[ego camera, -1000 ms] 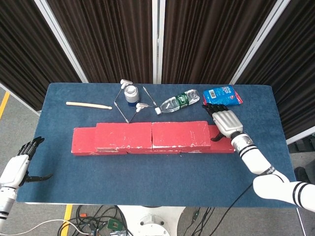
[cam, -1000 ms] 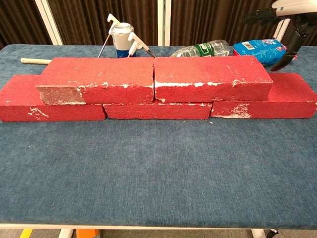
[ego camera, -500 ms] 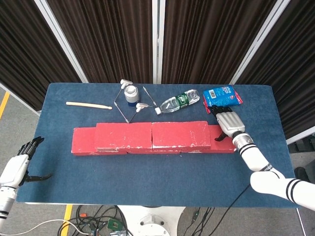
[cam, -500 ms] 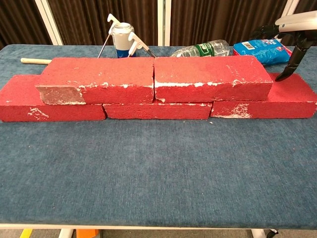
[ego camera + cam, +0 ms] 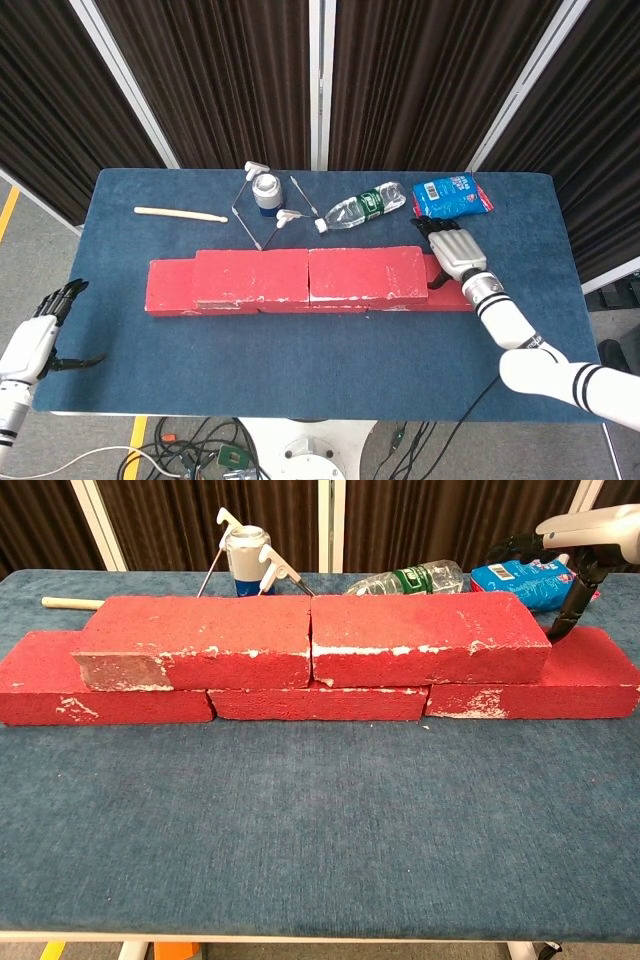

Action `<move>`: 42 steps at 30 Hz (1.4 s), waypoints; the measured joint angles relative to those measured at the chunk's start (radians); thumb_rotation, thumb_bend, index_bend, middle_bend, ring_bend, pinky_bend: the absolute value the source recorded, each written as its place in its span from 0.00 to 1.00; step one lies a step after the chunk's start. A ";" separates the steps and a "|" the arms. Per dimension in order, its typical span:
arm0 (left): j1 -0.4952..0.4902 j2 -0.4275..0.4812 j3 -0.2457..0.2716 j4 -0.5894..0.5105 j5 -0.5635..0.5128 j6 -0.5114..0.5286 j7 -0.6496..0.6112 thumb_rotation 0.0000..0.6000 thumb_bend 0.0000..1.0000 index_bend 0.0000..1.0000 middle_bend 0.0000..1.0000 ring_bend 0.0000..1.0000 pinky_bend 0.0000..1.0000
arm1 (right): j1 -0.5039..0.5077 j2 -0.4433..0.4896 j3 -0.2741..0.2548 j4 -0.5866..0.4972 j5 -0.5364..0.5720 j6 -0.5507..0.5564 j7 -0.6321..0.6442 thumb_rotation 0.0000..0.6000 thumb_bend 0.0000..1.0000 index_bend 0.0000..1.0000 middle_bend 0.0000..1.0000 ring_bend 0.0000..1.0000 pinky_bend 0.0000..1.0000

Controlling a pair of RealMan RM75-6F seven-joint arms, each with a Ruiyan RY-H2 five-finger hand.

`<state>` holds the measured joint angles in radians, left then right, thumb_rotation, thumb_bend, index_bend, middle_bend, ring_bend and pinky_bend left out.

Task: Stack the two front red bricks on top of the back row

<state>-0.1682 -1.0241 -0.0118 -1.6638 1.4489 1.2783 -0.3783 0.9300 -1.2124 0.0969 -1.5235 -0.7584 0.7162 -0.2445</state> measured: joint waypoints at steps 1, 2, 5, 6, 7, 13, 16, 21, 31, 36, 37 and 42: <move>0.000 0.000 0.000 0.001 0.000 0.000 0.000 1.00 0.01 0.01 0.00 0.00 0.00 | 0.000 -0.001 0.001 -0.002 0.000 0.000 0.000 1.00 0.00 0.00 0.00 0.00 0.00; 0.001 0.000 0.000 0.001 0.001 0.001 -0.001 1.00 0.01 0.01 0.00 0.00 0.00 | 0.000 -0.001 0.001 -0.004 0.000 -0.001 -0.001 1.00 0.00 0.00 0.00 0.00 0.00; 0.000 0.001 0.000 0.002 0.000 0.001 -0.003 1.00 0.01 0.01 0.00 0.00 0.00 | 0.001 -0.003 0.002 -0.006 0.001 -0.002 -0.005 1.00 0.00 0.00 0.00 0.00 0.00; 0.001 0.001 0.000 0.002 0.000 0.001 -0.003 1.00 0.01 0.01 0.00 0.00 0.00 | 0.001 -0.003 0.003 -0.007 0.002 -0.002 -0.005 1.00 0.00 0.00 0.00 0.00 0.00; 0.001 0.001 0.000 0.002 0.001 0.001 -0.003 1.00 0.01 0.01 0.00 0.00 0.00 | 0.001 -0.003 0.003 -0.009 0.002 -0.003 -0.005 1.00 0.00 0.00 0.00 0.00 0.00; 0.003 0.001 0.001 0.002 0.003 0.003 -0.002 1.00 0.01 0.01 0.00 0.00 0.00 | 0.000 0.009 0.004 -0.020 0.002 0.003 -0.013 1.00 0.00 0.00 0.00 0.00 0.00; 0.003 0.002 0.001 0.001 0.003 0.003 -0.001 1.00 0.01 0.01 0.00 0.00 0.00 | -0.003 0.028 0.004 -0.034 0.001 0.011 -0.017 1.00 0.00 0.00 0.00 0.00 0.00; 0.003 0.005 -0.001 -0.003 0.000 0.007 0.003 1.00 0.01 0.01 0.00 0.00 0.00 | -0.020 0.082 0.000 -0.091 -0.016 0.046 -0.028 1.00 0.00 0.00 0.00 0.00 0.00; 0.025 -0.002 -0.015 -0.011 -0.013 0.067 0.077 1.00 0.01 0.01 0.00 0.00 0.00 | -0.185 0.255 -0.042 -0.299 -0.228 0.246 0.000 1.00 0.00 0.00 0.00 0.00 0.00; 0.040 -0.011 -0.020 -0.026 -0.005 0.116 0.152 1.00 0.00 0.01 0.00 0.00 0.00 | -0.335 0.302 -0.101 -0.351 -0.395 0.428 0.018 1.00 0.00 0.00 0.00 0.00 0.00; 0.045 -0.014 -0.021 -0.030 -0.001 0.131 0.173 1.00 0.00 0.01 0.00 0.00 0.00 | -0.377 0.308 -0.118 -0.355 -0.434 0.478 0.023 1.00 0.00 0.00 0.00 0.00 0.00; 0.063 -0.028 -0.028 -0.038 0.018 0.194 0.261 1.00 0.00 0.01 0.00 0.00 0.00 | -0.554 0.315 -0.185 -0.342 -0.576 0.676 0.048 1.00 0.00 0.00 0.00 0.00 0.00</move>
<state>-0.1053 -1.0516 -0.0396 -1.7019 1.4666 1.4727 -0.1170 0.3756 -0.8977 -0.0882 -1.8659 -1.3347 1.3918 -0.1965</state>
